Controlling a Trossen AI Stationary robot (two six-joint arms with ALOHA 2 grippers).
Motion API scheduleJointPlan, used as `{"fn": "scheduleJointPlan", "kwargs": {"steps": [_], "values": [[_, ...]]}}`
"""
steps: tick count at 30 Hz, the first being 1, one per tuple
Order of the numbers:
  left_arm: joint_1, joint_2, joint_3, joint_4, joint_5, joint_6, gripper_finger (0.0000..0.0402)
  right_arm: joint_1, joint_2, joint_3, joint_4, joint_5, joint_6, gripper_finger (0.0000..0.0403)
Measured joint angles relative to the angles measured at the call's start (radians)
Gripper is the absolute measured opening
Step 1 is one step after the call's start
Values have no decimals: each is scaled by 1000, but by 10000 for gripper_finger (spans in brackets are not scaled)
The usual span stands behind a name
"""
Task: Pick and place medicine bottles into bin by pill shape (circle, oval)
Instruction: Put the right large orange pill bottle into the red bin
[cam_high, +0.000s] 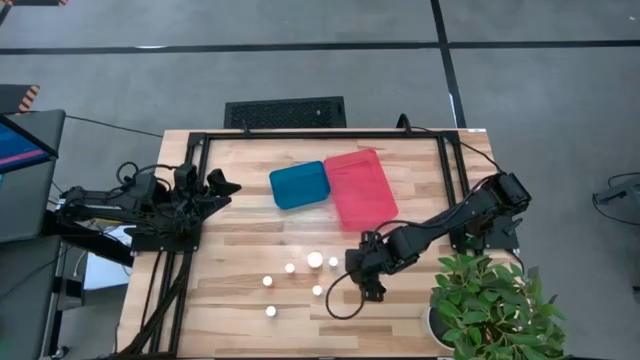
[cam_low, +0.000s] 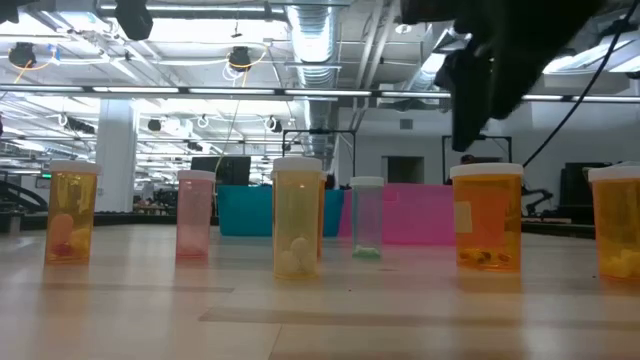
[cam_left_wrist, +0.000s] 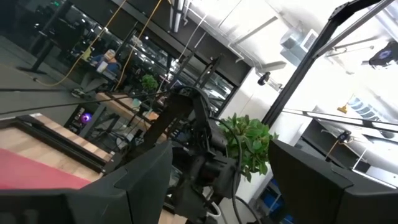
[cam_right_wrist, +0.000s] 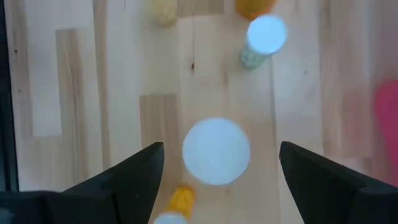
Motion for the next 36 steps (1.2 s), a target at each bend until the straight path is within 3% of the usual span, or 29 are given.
{"fn": "scheduleJointPlan", "kwargs": {"steps": [24, 36], "values": [[0, 6, 0, -16, 0, -18, 259, 10, 115, 3, 43, -7, -8, 325], [0, 6, 0, -16, 0, -19, 259, 12, 115, 3, 15, -7, -7, 259]]}}
